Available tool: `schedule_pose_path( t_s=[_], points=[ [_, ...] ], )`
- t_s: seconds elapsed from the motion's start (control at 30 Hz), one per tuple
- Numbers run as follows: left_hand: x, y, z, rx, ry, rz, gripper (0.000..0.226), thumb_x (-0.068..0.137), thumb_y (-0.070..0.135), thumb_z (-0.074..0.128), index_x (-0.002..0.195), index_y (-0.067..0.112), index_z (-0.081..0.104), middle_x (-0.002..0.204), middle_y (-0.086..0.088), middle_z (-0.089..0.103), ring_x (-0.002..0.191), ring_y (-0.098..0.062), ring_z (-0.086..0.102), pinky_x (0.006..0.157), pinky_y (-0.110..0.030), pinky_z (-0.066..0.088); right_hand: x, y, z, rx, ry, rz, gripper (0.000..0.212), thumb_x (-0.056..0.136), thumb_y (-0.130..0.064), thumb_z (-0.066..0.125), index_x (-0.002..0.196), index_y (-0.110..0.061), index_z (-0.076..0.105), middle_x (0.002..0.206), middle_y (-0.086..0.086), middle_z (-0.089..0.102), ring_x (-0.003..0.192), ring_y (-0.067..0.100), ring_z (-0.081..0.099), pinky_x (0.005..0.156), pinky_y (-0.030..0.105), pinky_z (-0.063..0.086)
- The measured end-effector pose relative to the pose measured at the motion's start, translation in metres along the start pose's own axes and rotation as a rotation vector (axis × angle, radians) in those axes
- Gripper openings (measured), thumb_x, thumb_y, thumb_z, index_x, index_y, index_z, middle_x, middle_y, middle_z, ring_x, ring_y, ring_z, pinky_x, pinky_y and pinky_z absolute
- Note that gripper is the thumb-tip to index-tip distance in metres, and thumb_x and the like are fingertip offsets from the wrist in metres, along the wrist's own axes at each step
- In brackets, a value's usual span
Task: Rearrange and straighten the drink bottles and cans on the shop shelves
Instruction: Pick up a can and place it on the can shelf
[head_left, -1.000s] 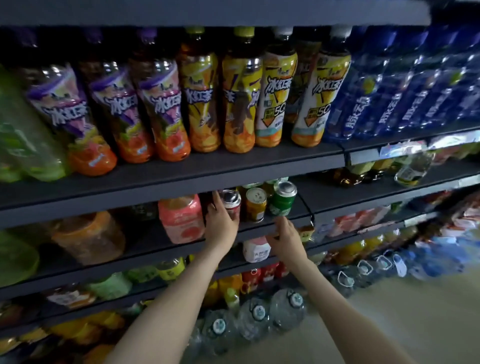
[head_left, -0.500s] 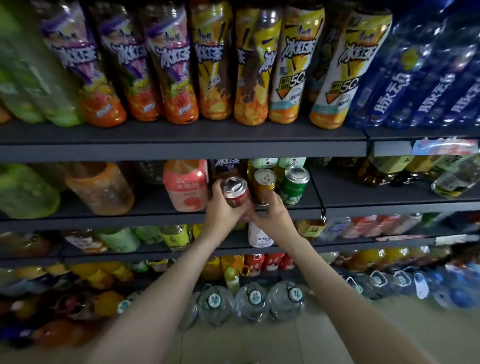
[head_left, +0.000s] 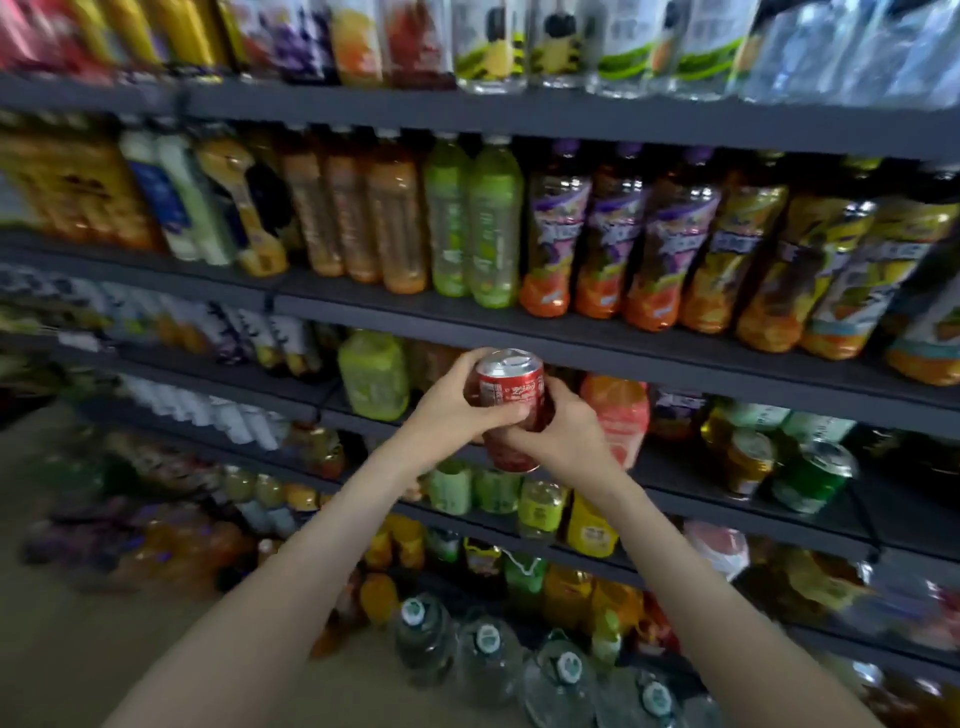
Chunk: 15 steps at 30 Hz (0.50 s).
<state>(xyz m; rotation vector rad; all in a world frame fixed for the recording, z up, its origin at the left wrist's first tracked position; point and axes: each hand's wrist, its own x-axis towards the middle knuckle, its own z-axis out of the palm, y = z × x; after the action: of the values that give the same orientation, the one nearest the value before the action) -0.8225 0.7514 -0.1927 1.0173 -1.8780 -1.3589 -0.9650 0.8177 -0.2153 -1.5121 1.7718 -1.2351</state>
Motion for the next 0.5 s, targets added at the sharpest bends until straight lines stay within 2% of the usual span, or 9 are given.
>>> schedule_pose_path(
  t_s=[0.03,0.1,0.17,0.23,0.3,0.43,0.5],
  points=[
    [-0.009,0.000,-0.030,-0.030,-0.010,0.006,0.066,0.078,0.019,0.077,0.134,0.030,0.044,0.121,0.009,0.059,0.110,-0.004,0.057,0.091,-0.024,0.050,0.005,-0.017,0.019,0.066,-0.024,0.015,0.056,0.072,-0.030,0.082,0.122,-0.020,0.057,0.105,-0.007,0.066,0.090,0.001,0.061,0.077,0.009,0.048],
    [-0.029,-0.002,-0.088,-0.071,-0.011,0.008,0.059,0.088,0.014,0.065,0.139,0.032,0.040,0.122,0.009,0.059,0.108,-0.002,0.058,0.085,-0.021,0.052,0.015,-0.050,0.058,0.189,-0.047,0.062,0.055,0.071,-0.035,0.083,0.119,-0.022,0.060,0.107,-0.005,0.068,0.096,0.007,0.065,0.088,0.030,0.055],
    [-0.049,-0.005,-0.144,-0.033,0.029,0.018,0.053,0.094,0.010,0.056,0.139,0.031,0.040,0.114,0.013,0.062,0.098,0.003,0.062,0.076,-0.016,0.053,0.027,-0.088,0.096,0.250,-0.057,0.066,0.055,0.067,-0.040,0.084,0.115,-0.024,0.062,0.107,-0.006,0.069,0.098,0.010,0.065,0.091,0.039,0.054],
    [-0.066,-0.011,-0.197,-0.017,0.076,0.011,0.053,0.095,0.007,0.054,0.141,0.027,0.038,0.106,0.016,0.064,0.091,0.006,0.065,0.078,-0.018,0.054,0.041,-0.126,0.135,0.296,-0.091,0.043,0.050,0.068,-0.038,0.084,0.111,-0.026,0.062,0.106,-0.006,0.069,0.098,0.010,0.065,0.092,0.038,0.054],
    [-0.079,-0.011,-0.245,-0.024,0.109,0.008,0.052,0.094,0.006,0.055,0.138,0.030,0.039,0.103,0.017,0.067,0.093,0.001,0.066,0.081,-0.023,0.054,0.052,-0.164,0.169,0.330,-0.122,0.011,0.044,0.070,-0.035,0.083,0.108,-0.027,0.062,0.105,-0.006,0.070,0.097,0.010,0.066,0.091,0.037,0.054],
    [-0.092,-0.002,-0.318,-0.041,0.156,0.054,0.050,0.089,0.016,0.063,0.131,0.036,0.043,0.115,0.013,0.064,0.103,-0.002,0.064,0.087,-0.024,0.052,0.077,-0.225,0.220,0.393,-0.166,-0.039,0.036,0.073,-0.032,0.082,0.102,-0.029,0.062,0.099,-0.008,0.070,0.094,0.009,0.066,0.079,0.027,0.055],
    [-0.091,0.002,-0.345,-0.018,0.190,0.101,0.052,0.088,0.022,0.064,0.132,0.038,0.041,0.118,0.015,0.060,0.100,0.005,0.062,0.082,-0.018,0.052,0.093,-0.249,0.240,0.409,-0.178,-0.073,0.039,0.071,-0.033,0.083,0.103,-0.028,0.063,0.101,-0.006,0.071,0.094,0.009,0.067,0.084,0.031,0.055]
  ],
)
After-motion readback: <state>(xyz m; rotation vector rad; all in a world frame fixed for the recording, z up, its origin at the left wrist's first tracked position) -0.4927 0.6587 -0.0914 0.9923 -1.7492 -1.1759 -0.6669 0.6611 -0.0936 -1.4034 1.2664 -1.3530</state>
